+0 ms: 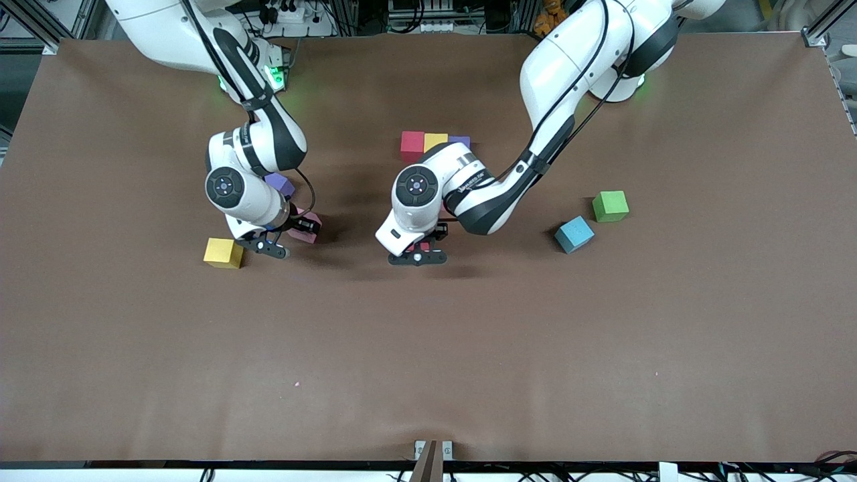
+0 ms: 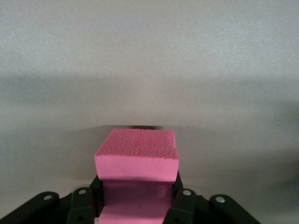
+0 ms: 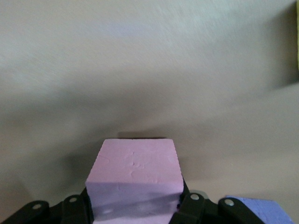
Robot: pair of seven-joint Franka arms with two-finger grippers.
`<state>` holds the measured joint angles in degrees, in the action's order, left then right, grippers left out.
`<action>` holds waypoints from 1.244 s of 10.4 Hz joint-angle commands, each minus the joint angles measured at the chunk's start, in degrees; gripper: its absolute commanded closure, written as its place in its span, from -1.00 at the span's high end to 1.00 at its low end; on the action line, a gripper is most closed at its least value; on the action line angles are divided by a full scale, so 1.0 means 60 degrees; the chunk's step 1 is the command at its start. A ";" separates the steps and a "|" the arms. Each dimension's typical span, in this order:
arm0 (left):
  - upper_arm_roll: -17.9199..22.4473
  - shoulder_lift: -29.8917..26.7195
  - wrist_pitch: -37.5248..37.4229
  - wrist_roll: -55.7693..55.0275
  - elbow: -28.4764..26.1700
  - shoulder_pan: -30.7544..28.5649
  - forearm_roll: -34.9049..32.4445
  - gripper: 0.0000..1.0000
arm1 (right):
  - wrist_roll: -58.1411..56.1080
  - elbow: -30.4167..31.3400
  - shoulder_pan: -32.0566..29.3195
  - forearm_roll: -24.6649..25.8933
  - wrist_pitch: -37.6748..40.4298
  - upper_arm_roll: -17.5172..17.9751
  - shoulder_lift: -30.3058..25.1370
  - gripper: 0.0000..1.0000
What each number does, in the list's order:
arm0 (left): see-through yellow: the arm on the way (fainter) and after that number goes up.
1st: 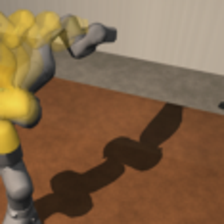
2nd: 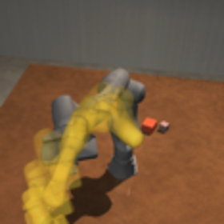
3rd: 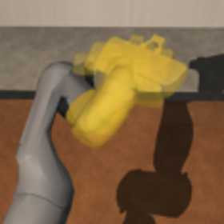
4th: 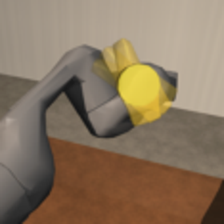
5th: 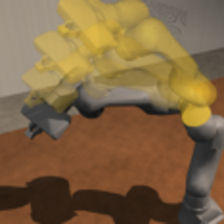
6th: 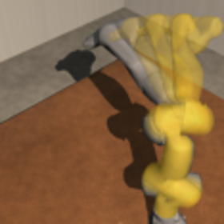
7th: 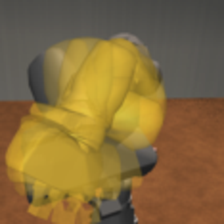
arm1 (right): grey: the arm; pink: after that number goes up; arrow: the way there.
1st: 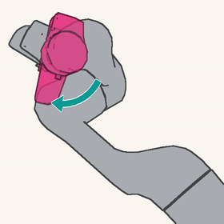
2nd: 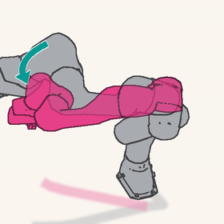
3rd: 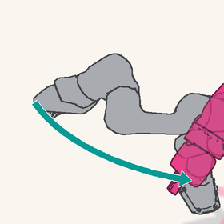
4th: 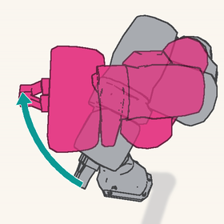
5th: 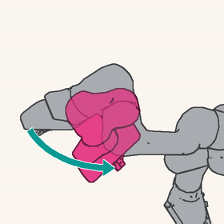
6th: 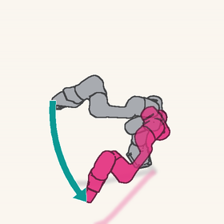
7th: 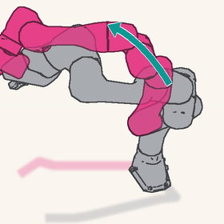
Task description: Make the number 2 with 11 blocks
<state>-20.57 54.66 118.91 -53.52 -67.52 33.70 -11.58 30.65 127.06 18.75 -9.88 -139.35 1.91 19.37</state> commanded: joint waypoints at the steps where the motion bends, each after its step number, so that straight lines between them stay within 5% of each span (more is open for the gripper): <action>1: 0.0133 0.0075 -0.0116 0.0205 0.0135 0.0155 0.0099 0.00 | -0.0915 -0.0243 -0.0210 -0.0170 0.0037 0.0091 -0.0049 -0.03; 6: 0.0133 0.0148 -0.0116 0.0147 0.0062 0.0170 0.0114 0.02 | -0.1373 -0.1719 -0.0049 -0.0155 0.0080 0.0105 0.0651 -0.03; 10: 0.0133 0.0162 -0.0116 0.0117 0.0077 0.0170 0.0187 0.02 | -0.1446 -0.3303 0.0127 -0.0111 0.1571 0.0106 0.1283 -0.03; 13: 0.0133 0.0163 -0.0116 0.0073 0.0077 0.0170 0.0216 0.01 | -0.2148 -0.3378 0.0039 -0.0097 0.1692 0.0091 0.1284 -0.03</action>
<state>-20.50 55.66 118.91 -53.48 -67.59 34.11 -11.58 19.97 108.34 19.48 -9.91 -130.28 2.46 26.27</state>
